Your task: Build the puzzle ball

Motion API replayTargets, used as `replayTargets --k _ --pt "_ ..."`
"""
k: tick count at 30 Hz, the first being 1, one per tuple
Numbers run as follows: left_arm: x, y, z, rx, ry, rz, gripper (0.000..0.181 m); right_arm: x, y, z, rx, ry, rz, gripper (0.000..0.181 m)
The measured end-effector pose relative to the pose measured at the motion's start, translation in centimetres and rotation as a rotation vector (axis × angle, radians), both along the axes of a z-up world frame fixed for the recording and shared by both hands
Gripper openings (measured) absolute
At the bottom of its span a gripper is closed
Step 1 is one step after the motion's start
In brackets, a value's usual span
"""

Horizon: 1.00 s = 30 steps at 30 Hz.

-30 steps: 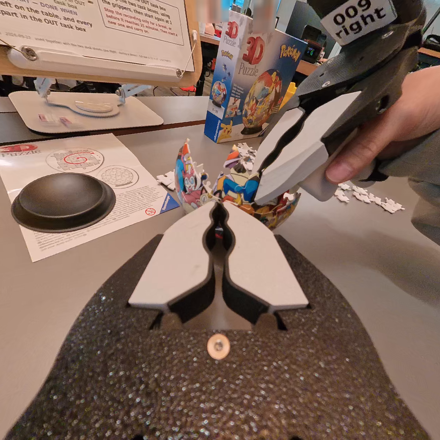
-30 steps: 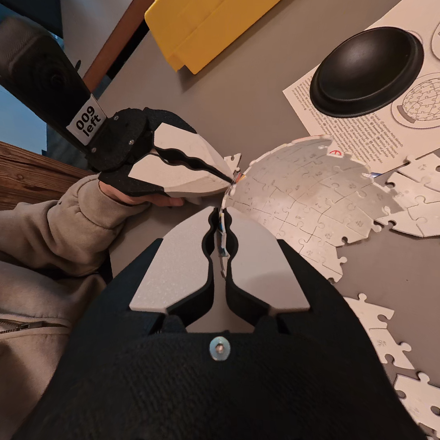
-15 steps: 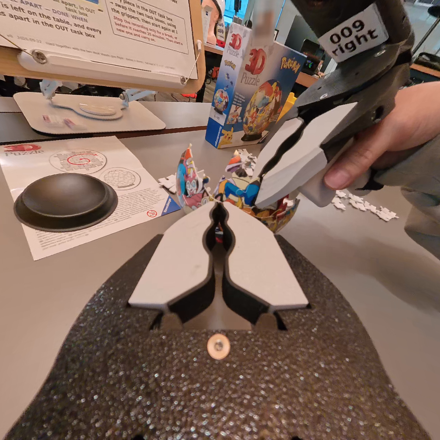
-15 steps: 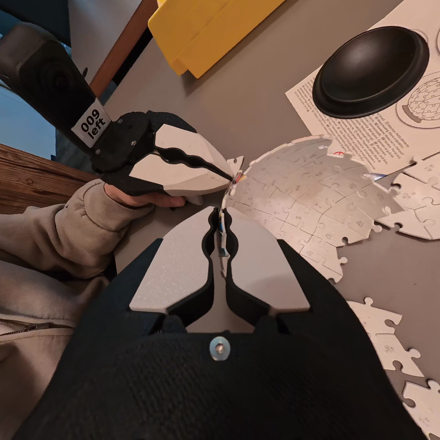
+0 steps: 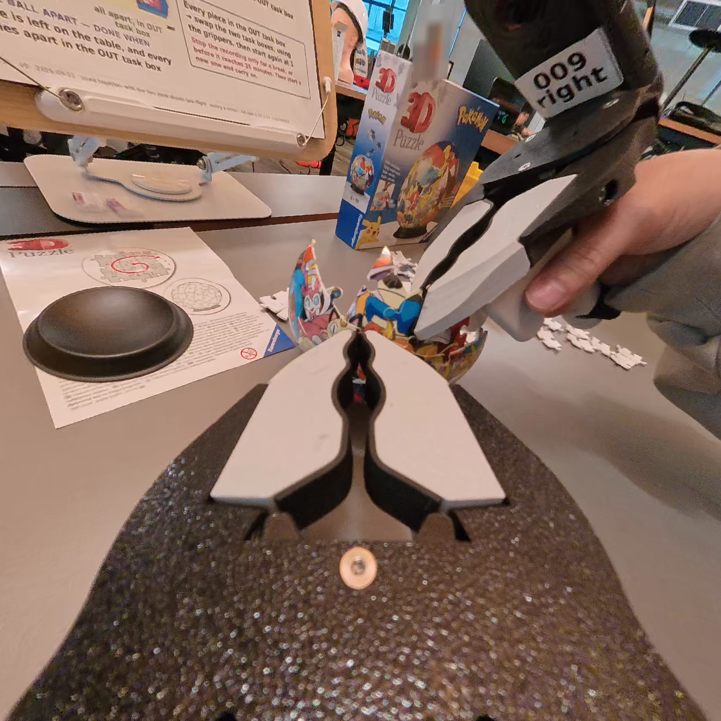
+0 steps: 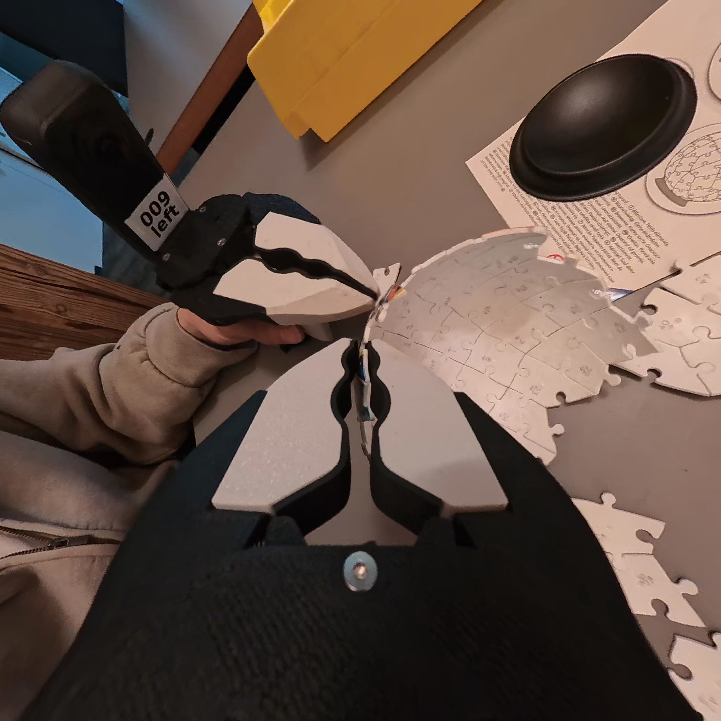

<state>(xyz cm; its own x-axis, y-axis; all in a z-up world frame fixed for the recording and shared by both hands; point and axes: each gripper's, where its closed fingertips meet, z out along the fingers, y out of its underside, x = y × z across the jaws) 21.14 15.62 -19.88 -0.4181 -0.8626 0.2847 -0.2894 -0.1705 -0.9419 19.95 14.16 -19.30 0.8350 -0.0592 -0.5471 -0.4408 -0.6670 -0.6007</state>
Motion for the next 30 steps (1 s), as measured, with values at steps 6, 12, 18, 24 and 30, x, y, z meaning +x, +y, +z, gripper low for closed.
replayTargets --k 6,12,18,24,30 --pt "0.0 -0.1 -0.2 0.007 0.01 -0.008 0.0 -0.2 0.2 -0.1 -0.001 -0.003 -0.002 0.004" --pt "0.0 -0.1 -0.2 -0.005 0.009 -0.009 0.0 -0.3 0.2 -0.2 -0.001 -0.005 0.002 0.004" --pt "0.0 -0.2 -0.2 -0.028 0.02 -0.015 0.0 -0.2 0.3 -0.1 0.011 0.022 -0.009 0.004" --pt "0.2 1.9 0.4 -0.045 -0.009 0.075 0.0 -0.7 0.3 -0.3 0.006 0.004 0.0 0.004" --pt "0.3 3.2 -0.5 0.022 0.022 0.134 0.0 -2.2 0.4 -0.9 -0.022 -0.193 0.06 0.005"
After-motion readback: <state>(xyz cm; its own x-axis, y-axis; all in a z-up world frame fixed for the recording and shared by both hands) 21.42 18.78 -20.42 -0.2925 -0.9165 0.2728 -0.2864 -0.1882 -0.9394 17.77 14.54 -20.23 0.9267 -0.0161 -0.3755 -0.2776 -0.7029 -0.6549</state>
